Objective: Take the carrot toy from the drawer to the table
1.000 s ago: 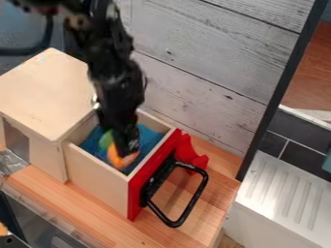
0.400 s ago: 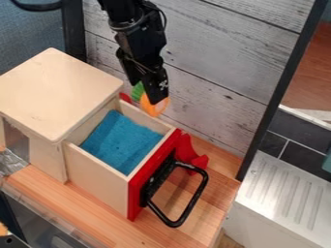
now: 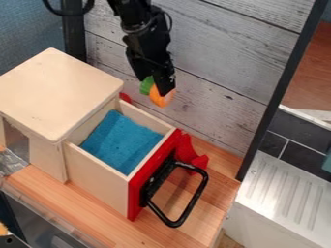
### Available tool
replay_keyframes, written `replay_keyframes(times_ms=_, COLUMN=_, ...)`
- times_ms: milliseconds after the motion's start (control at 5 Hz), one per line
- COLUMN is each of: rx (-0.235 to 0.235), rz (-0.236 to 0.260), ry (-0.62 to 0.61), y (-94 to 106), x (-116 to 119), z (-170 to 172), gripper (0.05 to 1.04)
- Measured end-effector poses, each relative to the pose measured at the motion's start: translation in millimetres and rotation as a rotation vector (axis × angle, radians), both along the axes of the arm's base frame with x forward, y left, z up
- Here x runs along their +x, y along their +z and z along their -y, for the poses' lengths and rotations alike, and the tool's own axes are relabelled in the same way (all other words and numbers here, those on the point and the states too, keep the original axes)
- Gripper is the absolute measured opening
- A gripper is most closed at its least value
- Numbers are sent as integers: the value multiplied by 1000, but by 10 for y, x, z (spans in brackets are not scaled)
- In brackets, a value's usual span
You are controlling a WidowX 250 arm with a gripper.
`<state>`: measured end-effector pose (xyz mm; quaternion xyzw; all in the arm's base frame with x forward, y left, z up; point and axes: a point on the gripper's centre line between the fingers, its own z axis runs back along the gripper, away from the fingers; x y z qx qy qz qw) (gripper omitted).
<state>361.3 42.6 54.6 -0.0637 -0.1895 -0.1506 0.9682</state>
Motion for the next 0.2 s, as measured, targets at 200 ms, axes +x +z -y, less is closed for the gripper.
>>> replay_keyframes(times_ms=200, rx=20, rz=-21, ry=23, y=-129, x=54, z=-60, gripper=873)
